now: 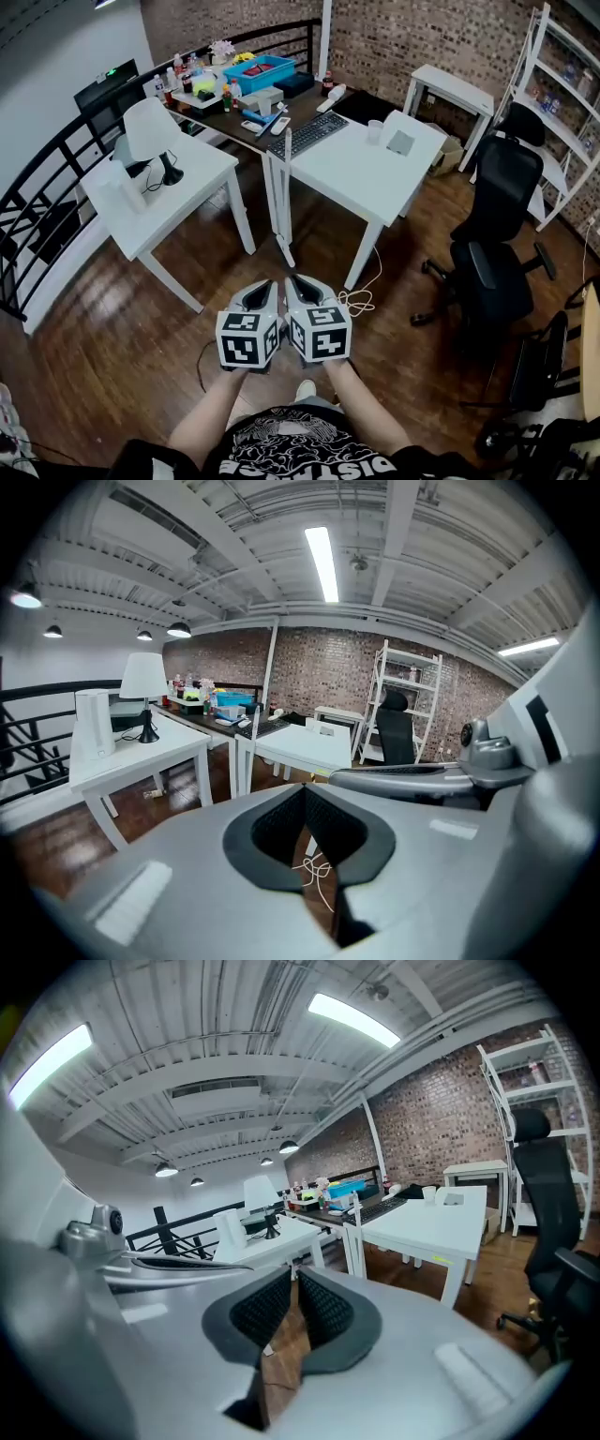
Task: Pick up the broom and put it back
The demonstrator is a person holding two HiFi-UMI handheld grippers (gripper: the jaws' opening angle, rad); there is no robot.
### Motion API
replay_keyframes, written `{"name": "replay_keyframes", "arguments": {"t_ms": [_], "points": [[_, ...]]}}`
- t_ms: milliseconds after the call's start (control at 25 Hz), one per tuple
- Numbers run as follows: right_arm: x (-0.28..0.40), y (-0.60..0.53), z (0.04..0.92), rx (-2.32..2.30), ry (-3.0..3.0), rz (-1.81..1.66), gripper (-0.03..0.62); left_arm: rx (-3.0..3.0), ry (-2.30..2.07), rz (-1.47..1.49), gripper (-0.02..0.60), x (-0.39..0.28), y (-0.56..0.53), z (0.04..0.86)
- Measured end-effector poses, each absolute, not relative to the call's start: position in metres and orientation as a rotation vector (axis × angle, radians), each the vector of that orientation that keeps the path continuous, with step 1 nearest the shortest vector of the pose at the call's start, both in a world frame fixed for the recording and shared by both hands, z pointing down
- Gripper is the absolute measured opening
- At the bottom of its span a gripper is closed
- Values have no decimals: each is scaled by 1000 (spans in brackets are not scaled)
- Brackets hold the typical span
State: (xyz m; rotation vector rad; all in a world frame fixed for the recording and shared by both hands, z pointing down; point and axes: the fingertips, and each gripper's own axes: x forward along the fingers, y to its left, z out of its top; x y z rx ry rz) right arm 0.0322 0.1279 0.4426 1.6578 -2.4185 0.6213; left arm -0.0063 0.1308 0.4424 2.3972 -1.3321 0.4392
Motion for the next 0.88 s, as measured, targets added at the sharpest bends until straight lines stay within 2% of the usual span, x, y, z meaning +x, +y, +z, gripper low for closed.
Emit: {"name": "replay_keyframes", "arguments": {"t_ms": [320,880], "points": [[61,77,451,1667,-2416,640,21,2368,-1347,440,5,8,82,450],[64,4,467,1621,-2408,604,21,2324,-1349,390,5,7,1,468]]}}
